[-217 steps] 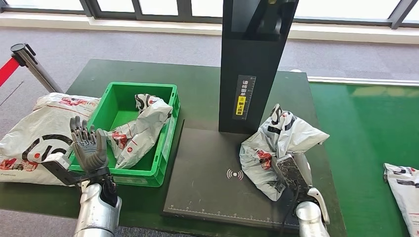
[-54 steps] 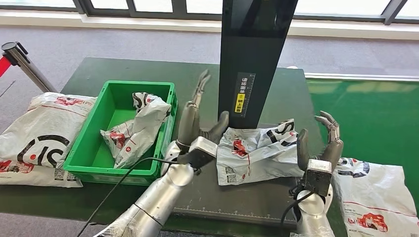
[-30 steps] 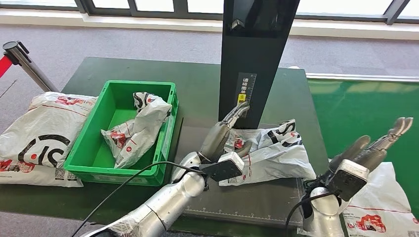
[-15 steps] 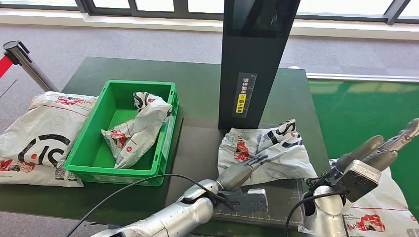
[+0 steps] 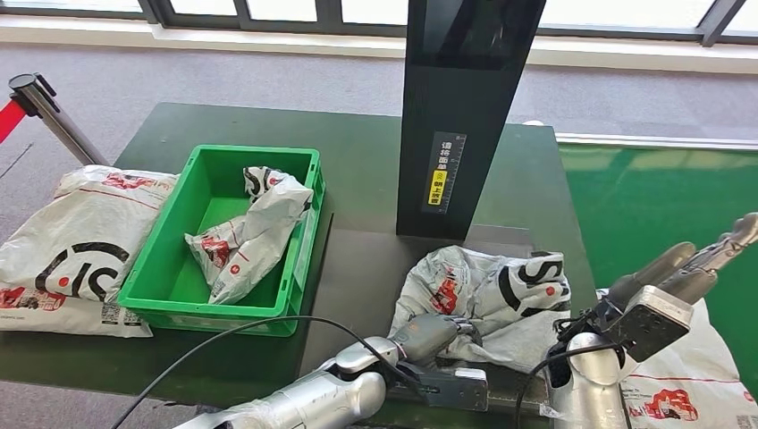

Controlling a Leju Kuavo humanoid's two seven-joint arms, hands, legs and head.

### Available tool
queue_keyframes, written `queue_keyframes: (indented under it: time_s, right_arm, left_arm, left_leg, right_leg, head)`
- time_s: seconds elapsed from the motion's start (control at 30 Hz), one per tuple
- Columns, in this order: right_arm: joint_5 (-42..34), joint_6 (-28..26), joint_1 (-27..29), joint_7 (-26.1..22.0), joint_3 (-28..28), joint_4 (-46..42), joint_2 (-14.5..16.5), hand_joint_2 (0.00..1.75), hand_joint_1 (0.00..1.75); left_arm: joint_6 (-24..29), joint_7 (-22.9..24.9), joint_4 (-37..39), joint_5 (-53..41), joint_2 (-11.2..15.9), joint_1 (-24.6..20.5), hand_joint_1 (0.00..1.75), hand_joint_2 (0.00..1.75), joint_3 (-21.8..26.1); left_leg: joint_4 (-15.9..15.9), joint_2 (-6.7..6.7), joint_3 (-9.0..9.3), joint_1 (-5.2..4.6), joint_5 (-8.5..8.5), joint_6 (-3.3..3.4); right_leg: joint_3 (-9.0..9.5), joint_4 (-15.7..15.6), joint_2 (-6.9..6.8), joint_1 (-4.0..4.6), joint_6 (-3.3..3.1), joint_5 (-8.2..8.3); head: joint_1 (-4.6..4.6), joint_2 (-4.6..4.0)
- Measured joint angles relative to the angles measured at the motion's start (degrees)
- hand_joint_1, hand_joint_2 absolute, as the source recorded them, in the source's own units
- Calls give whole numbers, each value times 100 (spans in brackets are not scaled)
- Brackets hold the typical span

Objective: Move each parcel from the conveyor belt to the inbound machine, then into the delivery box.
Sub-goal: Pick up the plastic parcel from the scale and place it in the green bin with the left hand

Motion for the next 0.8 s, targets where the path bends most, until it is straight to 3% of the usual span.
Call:
queue_keyframes:
  time_s: [0.27,0.43,0.7,0.8]
  right_arm:
    - [0,22,-2,0,0,49,0,0,0]
    - [0,23,-2,0,0,71,0,0,0]
    - [0,21,-2,0,0,93,0,0,0]
    - [3,21,-2,0,0,98,0,0,0]
  left_arm:
    - [278,142,60,-72,-5,-40,175,175,-182]
    - [803,343,99,-276,-8,-50,175,175,-326]
    - [899,393,140,-313,-8,-61,175,175,-427]
    - [1178,512,149,-457,-8,-64,175,175,-463]
  left_leg:
    - [0,1,3,0,0,0]
    - [0,2,5,0,0,0]
    - [0,3,5,1,0,0]
    - [0,3,5,0,0,0]
  right_leg:
    - [1,0,0,0,0,0]
    - [0,0,0,1,0,0]
    - [1,0,0,1,0,0]
    - [0,0,0,1,0,0]
  head:
    - [0,0]
    - [0,0]
    - [0,0]
    - [1,0]
